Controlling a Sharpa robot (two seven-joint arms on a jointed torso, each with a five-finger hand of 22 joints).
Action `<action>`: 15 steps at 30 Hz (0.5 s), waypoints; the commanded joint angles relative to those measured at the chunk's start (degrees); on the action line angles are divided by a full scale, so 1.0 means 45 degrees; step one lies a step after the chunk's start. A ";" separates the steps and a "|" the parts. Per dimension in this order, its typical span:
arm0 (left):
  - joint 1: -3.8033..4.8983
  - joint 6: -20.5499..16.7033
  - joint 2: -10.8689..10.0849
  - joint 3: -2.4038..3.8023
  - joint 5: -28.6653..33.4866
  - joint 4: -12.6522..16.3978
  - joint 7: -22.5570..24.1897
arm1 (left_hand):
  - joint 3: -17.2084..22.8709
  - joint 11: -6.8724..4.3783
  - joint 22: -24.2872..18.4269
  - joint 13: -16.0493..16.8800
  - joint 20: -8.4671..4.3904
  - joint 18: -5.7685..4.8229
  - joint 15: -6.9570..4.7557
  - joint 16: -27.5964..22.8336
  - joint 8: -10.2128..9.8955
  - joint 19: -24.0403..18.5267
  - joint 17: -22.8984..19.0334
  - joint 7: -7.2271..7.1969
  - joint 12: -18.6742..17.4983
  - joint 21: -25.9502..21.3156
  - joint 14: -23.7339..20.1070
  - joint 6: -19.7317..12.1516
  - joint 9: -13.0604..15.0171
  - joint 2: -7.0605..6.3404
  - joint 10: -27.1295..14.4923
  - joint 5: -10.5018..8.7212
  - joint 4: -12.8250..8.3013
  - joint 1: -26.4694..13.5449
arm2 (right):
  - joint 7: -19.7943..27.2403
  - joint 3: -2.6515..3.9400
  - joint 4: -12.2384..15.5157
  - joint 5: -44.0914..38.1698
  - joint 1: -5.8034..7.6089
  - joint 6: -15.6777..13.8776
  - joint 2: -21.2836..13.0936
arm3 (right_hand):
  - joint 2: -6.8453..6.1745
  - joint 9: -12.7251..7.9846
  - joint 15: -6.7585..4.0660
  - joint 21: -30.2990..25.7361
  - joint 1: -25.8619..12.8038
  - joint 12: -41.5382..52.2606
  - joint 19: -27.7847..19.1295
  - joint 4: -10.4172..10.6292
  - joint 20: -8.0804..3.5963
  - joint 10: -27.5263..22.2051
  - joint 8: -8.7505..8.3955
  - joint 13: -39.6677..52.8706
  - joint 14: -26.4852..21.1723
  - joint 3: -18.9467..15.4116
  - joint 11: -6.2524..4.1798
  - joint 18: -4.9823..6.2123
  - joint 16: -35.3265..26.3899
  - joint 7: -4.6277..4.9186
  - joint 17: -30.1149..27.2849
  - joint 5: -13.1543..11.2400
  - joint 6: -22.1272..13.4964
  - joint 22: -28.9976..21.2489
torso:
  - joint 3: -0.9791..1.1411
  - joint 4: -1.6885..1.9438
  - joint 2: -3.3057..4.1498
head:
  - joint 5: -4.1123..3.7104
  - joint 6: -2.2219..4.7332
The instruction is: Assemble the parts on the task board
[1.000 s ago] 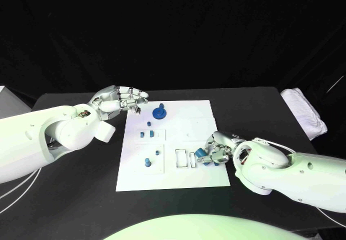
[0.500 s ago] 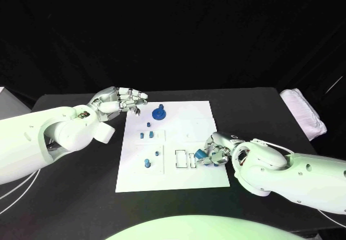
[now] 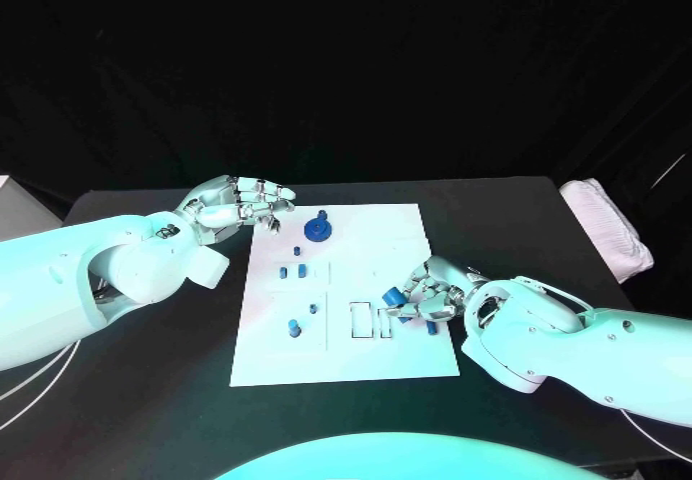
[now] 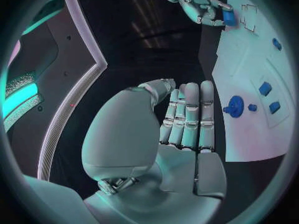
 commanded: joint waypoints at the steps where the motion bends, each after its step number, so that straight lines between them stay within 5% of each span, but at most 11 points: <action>1: 0.0005 0.0223 0.0036 0.0009 0.0058 -0.0004 0.0037 | 0.0008 0.0007 -0.0016 -0.0015 0.0038 0.0185 0.0062 -0.0064 0.0055 0.0026 0.0017 0.0014 0.0072 -0.0073 -0.0075 -0.0049 -0.0012 0.0013 -0.0071 0.0032 0.0098 -0.0112 | 0.0757 0.0027 0.0149 0.1489 0.0155 -0.0601 -0.0012 | 0.0254 0.0006 -0.0103 0.0076 0.0015 -0.0101 0.1331 -0.0022 -0.0127 0.0581 -0.0022 0.2188 0.1249 0.0090 -0.0113 -0.0086 0.0061 -0.0095 0.3000 0.0084 0.0194 0.3348 | -0.0001 -0.0012 -0.0011 | 0.0026 0.0007; 15: 0.0006 0.0196 0.0096 0.0009 0.0058 -0.0033 0.0050 | 0.0006 0.0010 -0.0020 -0.0019 0.0039 0.0185 0.0065 -0.0065 0.0058 0.0026 0.0018 0.0014 0.0069 -0.0079 -0.0079 -0.0051 -0.0015 0.0010 -0.0088 0.0031 0.0102 -0.0120 | 0.0420 0.0029 -0.0187 0.3076 0.0314 0.1330 0.0745 | 0.0367 -0.0019 -0.0123 0.0076 -0.0204 -0.0122 0.1331 0.0003 -0.0144 0.0596 -0.0039 0.2202 0.1231 0.0052 -0.0134 -0.0086 0.0034 -0.0117 0.2929 0.0057 0.0303 0.3348 | -0.0003 -0.0001 0.0007 | 0.0137 -0.0024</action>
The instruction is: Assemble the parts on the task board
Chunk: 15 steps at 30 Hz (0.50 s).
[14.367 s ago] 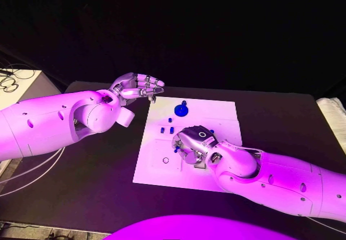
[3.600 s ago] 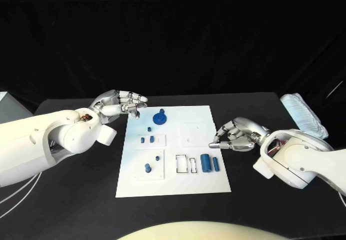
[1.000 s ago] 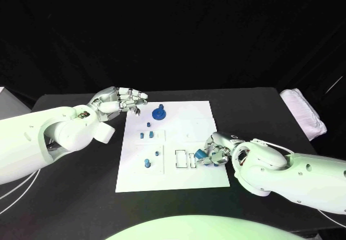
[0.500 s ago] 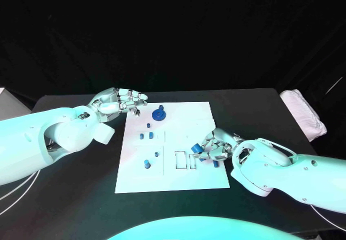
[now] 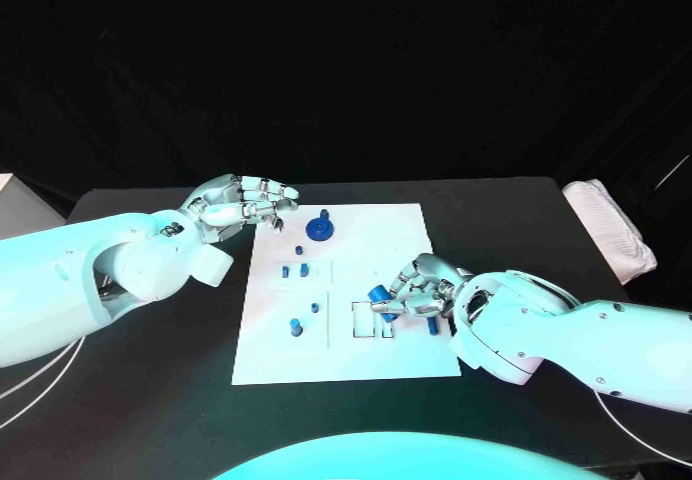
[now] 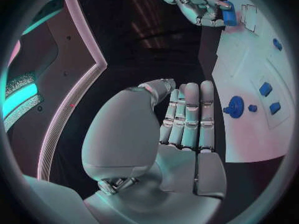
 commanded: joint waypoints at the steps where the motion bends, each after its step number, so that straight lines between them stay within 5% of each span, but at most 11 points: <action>1: 0.0006 0.0193 0.0046 0.0009 0.0058 0.0005 0.0064 | 0.0006 0.0010 -0.0021 -0.0020 0.0039 0.0184 0.0019 -0.0065 0.0059 0.0026 0.0019 0.0014 0.0069 -0.0080 -0.0033 -0.0051 -0.0015 0.0010 -0.0089 0.0031 0.0103 -0.0120 | -0.0143 -0.0014 -0.0140 0.0721 -0.0035 0.1164 0.0244 | 0.0078 0.0006 -0.0127 0.0076 -0.0184 -0.0067 0.1332 0.0041 -0.0055 0.0572 0.0084 0.2202 0.1233 -0.0010 -0.0076 -0.0084 0.0036 -0.0169 0.2934 0.0009 0.0271 0.3350 | 0.0009 0.0005 0.0009 | 0.0018 -0.0011; 15: 0.0006 0.0197 0.0077 0.0009 0.0066 -0.0032 -0.0019 | 0.0010 0.0022 -0.0051 -0.0029 0.0052 0.0182 0.0033 -0.0061 0.0076 0.0030 0.0027 0.0023 0.0077 -0.0123 -0.0044 -0.0071 -0.0033 0.0047 -0.0139 0.0030 0.0163 -0.0181 | -0.0802 -0.0038 -0.0555 -0.0139 -0.0065 0.1419 0.0796 | 0.0058 0.0008 -0.0144 0.0076 -0.0655 -0.0096 0.1332 0.0050 -0.0070 0.0586 0.0085 0.2216 0.1239 -0.0181 -0.0098 -0.0084 0.0044 -0.0195 0.2964 0.0008 0.0344 0.3350 | 0.0016 -0.0001 0.0032 | 0.0054 0.0039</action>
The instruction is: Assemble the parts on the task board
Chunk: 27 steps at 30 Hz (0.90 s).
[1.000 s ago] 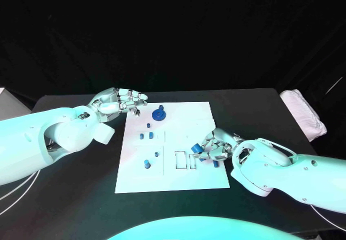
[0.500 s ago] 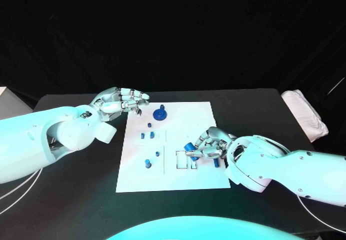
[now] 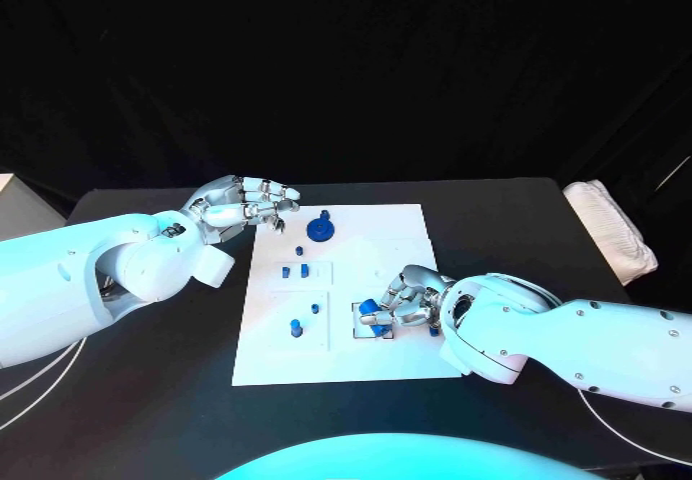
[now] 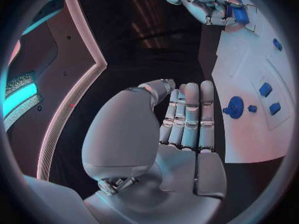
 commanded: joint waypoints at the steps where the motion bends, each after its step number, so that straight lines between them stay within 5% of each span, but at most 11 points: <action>1: 0.0006 0.0198 0.0029 0.0009 0.0067 -0.0008 -0.0020 | 0.0010 -0.0026 -0.0020 -0.0014 0.0052 0.0184 0.0033 -0.0061 0.0076 0.0030 0.0016 0.0023 0.0077 -0.0072 -0.0044 -0.0070 -0.0019 -0.0004 -0.0091 0.0029 0.0089 -0.0131 | -0.0299 -0.0001 -0.0082 -0.0576 -0.0014 0.0357 0.0052 | 0.0037 0.0016 -0.0054 0.0077 -0.0166 -0.0030 0.1332 -0.0003 -0.0071 0.0594 0.0009 0.2230 0.1240 -0.0058 -0.0099 -0.0085 0.0047 -0.0242 0.2972 0.0014 0.0303 0.3352 | 0.0009 0.0009 -0.0005 | 0.0025 -0.0008; 12: 0.0006 0.0181 0.0019 0.0009 0.0071 -0.0026 -0.0129 | 0.0017 -0.0025 -0.0029 -0.0016 0.0055 0.0185 0.0035 -0.0059 0.0082 0.0034 0.0019 0.0025 0.0083 -0.0085 -0.0045 -0.0076 -0.0024 0.0014 -0.0101 0.0030 0.0102 -0.0139 | -0.0378 -0.0001 -0.0290 -0.0663 -0.0017 0.0638 0.0213 | 0.0012 0.0030 -0.0065 0.0077 -0.0448 -0.0043 0.1332 -0.0001 -0.0082 0.0602 0.0024 0.2240 0.1241 -0.0140 -0.0113 -0.0085 0.0046 -0.0257 0.2975 0.0012 0.0331 0.3352 | 0.0007 -0.0020 0.0001 | 0.0089 -0.0057; 27: 0.0007 0.0171 0.0018 0.0009 0.0071 -0.0031 -0.0192 | 0.0023 -0.0023 -0.0038 -0.0017 0.0057 0.0186 0.0036 -0.0057 0.0087 0.0039 0.0021 0.0028 0.0088 -0.0096 -0.0045 -0.0082 -0.0029 0.0030 -0.0110 0.0031 0.0113 -0.0145 | -0.0240 -0.0001 -0.0346 -0.0636 -0.0042 0.0222 0.0393 | -0.0146 0.0081 -0.0076 0.0077 -0.1202 -0.0075 0.1332 0.0002 -0.0093 0.0614 0.0063 0.2270 0.1240 -0.0451 -0.0124 -0.0085 0.0041 -0.0271 0.2971 -0.0014 0.0336 0.3352 | 0.0000 -0.0001 -0.0016 | 0.0102 -0.0066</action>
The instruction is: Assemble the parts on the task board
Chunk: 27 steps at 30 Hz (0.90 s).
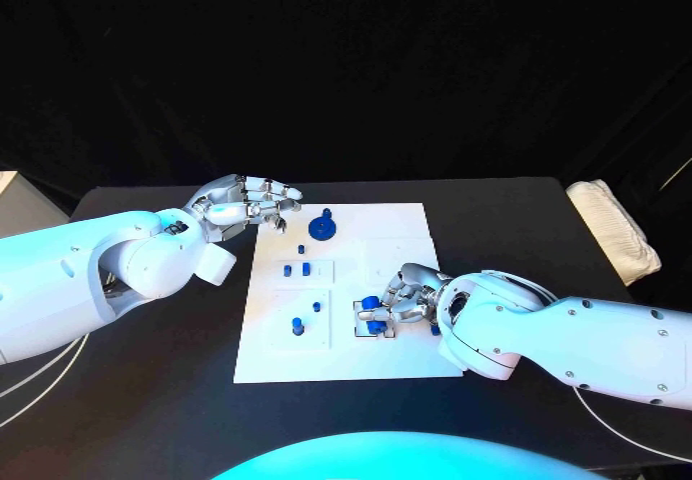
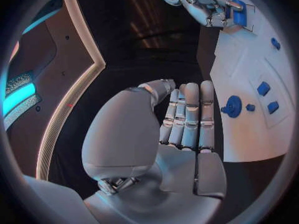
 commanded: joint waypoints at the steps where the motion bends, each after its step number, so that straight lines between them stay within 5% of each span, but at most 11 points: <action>1: 0.0007 0.0171 0.0019 0.0009 0.0071 0.0015 0.0021 | -0.0012 0.0024 -0.0011 -0.0019 0.0057 0.0186 0.0037 -0.0057 0.0087 0.0039 0.0013 0.0027 0.0089 -0.0044 -0.0046 -0.0082 -0.0016 0.0030 -0.0064 0.0031 0.0079 -0.0145 | 0.0052 -0.0002 0.0008 -0.0125 -0.0016 0.0005 0.0024 | 0.0025 0.0016 -0.0077 0.0077 -0.0170 -0.0077 0.1332 -0.0017 -0.0093 0.0614 -0.0009 0.2261 0.1241 -0.0119 -0.0125 -0.0086 0.0042 0.0051 0.2973 -0.0013 -0.0042 0.3344 | -0.0008 0.0003 -0.0005 | 0.0014 -0.0023; 19: 0.0007 0.0177 0.0015 0.0009 0.0071 -0.0016 -0.0033 | -0.0009 0.0029 -0.0022 -0.0023 0.0060 0.0187 0.0039 -0.0055 0.0091 0.0046 0.0016 0.0030 0.0090 -0.0058 -0.0048 -0.0096 -0.0023 0.0034 -0.0088 0.0030 0.0086 -0.0150 | 0.0200 -0.0002 0.0036 -0.0298 -0.0036 -0.0222 -0.0015 | -0.0106 0.0064 -0.0065 0.0077 -0.0784 -0.0215 0.1332 0.0009 -0.0086 0.0549 0.0011 0.2192 0.1230 -0.0681 -0.0111 -0.0086 0.0020 0.0070 0.2924 -0.0004 -0.0110 0.3344 | -0.0004 -0.0010 -0.0005 | 0.0052 -0.0030; 23: 0.0007 0.0171 0.0014 0.0009 0.0071 -0.0022 -0.0036 | -0.0009 0.0029 -0.0022 -0.0023 0.0060 0.0187 0.0039 -0.0055 0.0091 0.0046 0.0016 0.0030 0.0090 -0.0058 -0.0048 -0.0096 -0.0023 0.0034 -0.0088 0.0030 0.0086 -0.0150 | 0.0273 -0.0002 0.0029 -0.0384 -0.0037 -0.0335 -0.0029 | -0.0769 0.0109 -0.0036 0.0077 -0.1923 -0.0388 0.1332 0.0050 -0.0057 0.0462 0.0021 0.2107 0.1233 -0.0689 -0.0077 -0.0086 0.0022 0.0103 0.2944 0.0114 -0.0208 0.3344 | -0.0002 -0.0008 -0.0003 | 0.0051 -0.0018; 27: 0.0007 0.0172 0.0017 0.0009 0.0071 -0.0027 -0.0037 | -0.0009 0.0029 -0.0022 -0.0023 0.0060 0.0187 0.0039 -0.0055 0.0091 0.0046 0.0016 0.0030 0.0090 -0.0058 -0.0048 -0.0096 -0.0023 0.0034 -0.0088 0.0030 0.0086 -0.0150 | 0.0320 -0.0002 0.0033 -0.0463 -0.0038 -0.0376 -0.0043 | -0.1036 0.0126 -0.0028 0.0077 -0.2166 -0.0445 0.1332 0.0053 -0.0050 0.0436 0.0028 0.2083 0.1237 -0.0529 -0.0068 -0.0086 0.0026 0.0111 0.2959 0.0146 -0.0237 0.3344 | -0.0005 -0.0009 -0.0004 | 0.0042 -0.0011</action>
